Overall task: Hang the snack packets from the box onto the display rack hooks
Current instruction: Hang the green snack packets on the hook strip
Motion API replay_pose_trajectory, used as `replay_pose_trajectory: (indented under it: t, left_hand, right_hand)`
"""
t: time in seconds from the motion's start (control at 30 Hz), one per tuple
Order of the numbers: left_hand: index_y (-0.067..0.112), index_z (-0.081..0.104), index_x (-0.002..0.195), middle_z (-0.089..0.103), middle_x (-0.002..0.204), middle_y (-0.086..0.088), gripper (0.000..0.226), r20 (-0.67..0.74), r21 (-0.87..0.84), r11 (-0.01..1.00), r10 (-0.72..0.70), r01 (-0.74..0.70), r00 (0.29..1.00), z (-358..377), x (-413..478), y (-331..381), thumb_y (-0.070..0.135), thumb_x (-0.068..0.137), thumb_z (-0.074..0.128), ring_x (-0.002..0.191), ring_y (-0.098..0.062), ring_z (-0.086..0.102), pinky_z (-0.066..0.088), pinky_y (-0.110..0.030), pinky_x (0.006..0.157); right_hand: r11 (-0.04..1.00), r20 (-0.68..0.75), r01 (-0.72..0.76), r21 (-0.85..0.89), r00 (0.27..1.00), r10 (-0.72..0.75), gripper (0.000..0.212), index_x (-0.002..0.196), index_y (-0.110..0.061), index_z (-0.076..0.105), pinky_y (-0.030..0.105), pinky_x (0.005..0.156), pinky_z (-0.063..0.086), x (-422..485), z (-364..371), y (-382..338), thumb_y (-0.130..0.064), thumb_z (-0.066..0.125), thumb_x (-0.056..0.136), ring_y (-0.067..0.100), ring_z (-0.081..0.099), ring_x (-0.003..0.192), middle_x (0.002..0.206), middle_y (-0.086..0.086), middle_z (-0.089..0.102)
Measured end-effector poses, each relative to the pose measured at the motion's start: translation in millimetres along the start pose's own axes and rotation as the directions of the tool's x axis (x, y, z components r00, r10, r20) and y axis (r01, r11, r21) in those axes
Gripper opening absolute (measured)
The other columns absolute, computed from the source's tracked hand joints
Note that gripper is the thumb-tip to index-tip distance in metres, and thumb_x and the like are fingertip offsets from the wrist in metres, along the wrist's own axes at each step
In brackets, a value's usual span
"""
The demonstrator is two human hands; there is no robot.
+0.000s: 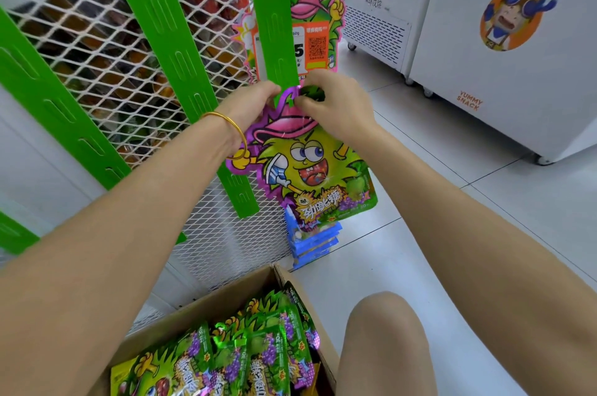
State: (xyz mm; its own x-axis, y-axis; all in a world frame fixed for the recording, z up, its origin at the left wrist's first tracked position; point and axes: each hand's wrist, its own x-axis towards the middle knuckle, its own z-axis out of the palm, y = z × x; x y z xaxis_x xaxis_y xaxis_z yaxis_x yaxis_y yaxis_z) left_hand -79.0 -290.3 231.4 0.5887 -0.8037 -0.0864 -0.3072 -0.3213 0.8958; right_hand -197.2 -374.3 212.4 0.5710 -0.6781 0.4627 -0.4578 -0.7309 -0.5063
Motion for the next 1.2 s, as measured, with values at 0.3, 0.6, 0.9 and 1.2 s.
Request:
replay_pose_trajectory:
  t: [0.3,0.6,0.9,1.2]
  left_hand:
    - [0.007,0.057,0.080,0.043,0.067,-0.001,0.020,-0.002,0.374,0.885,0.300,-0.278,0.954,-0.8,-9.0,-5.0,0.020,0.094,0.049,0.067,-0.016,0.043,0.031,-0.026,0.067]
    - [0.011,0.051,0.126,0.054,0.125,-0.006,0.038,-0.223,0.589,0.688,0.642,-0.423,0.733,-18.2,-65.8,-60.0,0.010,0.088,0.052,0.120,-0.019,0.045,0.031,-0.028,0.105]
    - [0.005,0.062,0.108,0.059,0.109,-0.014,0.027,-0.130,0.508,0.851,0.228,-0.133,0.965,-42.6,-133.3,-252.7,-0.003,0.084,0.052,0.103,-0.027,0.055,0.046,-0.038,0.090]
    - [0.009,0.065,0.105,0.059,0.112,-0.011,0.025,-0.255,0.451,0.861,-0.127,0.234,0.959,-70.6,-139.7,-353.6,0.000,0.085,0.050,0.096,-0.020,0.057,0.042,-0.027,0.091]
  right_hand:
    - [0.996,0.059,-0.091,-0.023,0.994,0.092,0.035,0.106,-0.015,0.056,0.031,0.066,0.032,-10.8,16.3,17.9,-0.045,0.055,0.089,0.029,0.053,0.096,0.101,0.009,0.062]
    - [0.998,-0.317,0.000,0.067,0.948,0.021,0.033,0.107,-0.008,0.055,0.032,0.077,0.039,-94.0,46.4,0.4,-0.016,0.069,0.078,0.022,0.049,0.095,0.107,0.009,0.055]
    - [0.986,0.834,-0.168,0.009,0.545,0.085,0.022,0.093,-0.009,0.058,0.026,0.069,0.037,-221.9,192.1,-6.8,-0.030,0.059,0.090,0.020,0.050,0.081,0.087,0.007,0.061]
    - [0.968,0.808,0.207,-0.141,0.589,-0.008,0.043,0.120,-0.011,0.053,0.042,0.091,0.041,-238.5,283.4,-42.1,-0.042,0.053,0.091,0.031,0.044,0.117,0.121,0.012,0.053]
